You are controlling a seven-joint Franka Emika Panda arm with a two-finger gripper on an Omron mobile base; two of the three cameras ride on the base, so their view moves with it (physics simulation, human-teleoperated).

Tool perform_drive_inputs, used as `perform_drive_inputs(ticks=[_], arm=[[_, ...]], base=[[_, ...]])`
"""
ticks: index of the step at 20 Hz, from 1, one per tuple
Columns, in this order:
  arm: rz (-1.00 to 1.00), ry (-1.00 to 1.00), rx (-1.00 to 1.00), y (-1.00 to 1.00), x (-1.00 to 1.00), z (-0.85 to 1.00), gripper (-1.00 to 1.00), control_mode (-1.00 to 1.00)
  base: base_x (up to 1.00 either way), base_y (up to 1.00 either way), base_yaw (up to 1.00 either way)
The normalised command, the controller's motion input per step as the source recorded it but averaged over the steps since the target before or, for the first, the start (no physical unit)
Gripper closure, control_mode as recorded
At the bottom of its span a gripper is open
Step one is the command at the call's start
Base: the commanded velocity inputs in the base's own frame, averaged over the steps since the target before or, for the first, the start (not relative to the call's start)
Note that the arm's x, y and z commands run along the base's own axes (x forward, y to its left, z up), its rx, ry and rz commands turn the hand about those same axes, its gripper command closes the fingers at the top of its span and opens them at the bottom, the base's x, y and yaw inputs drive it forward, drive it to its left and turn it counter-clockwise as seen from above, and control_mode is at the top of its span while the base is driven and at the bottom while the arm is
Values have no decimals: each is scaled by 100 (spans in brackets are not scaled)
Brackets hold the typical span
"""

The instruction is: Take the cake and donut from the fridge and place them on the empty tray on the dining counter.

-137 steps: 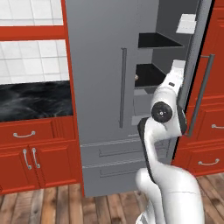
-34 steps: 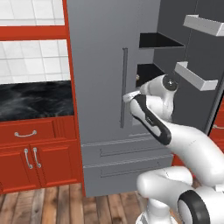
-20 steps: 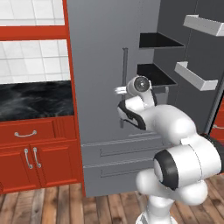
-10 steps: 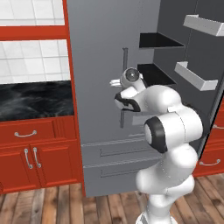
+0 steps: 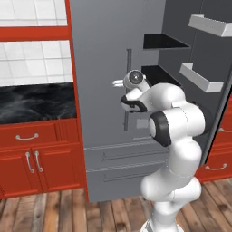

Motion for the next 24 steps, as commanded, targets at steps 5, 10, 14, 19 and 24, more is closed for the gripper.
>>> perform_drive_inputs(ticks=[5, 10, 14, 19, 24], arm=[[0, 2, 0, -4, 73, 0, 100, -100], [-1, 17, 0, 14, -35, 13, 100, -100], [0, 26, 0, 41, -52, 41, 100, -100], [0, 19, 0, 62, -38, 34, 100, -100], [-2, 8, 0, 94, -44, 4, 100, -100]], base=[[0, 0, 0], [0, 0, 0], [0, 0, 0], [0, 0, 0], [0, 0, 0]])
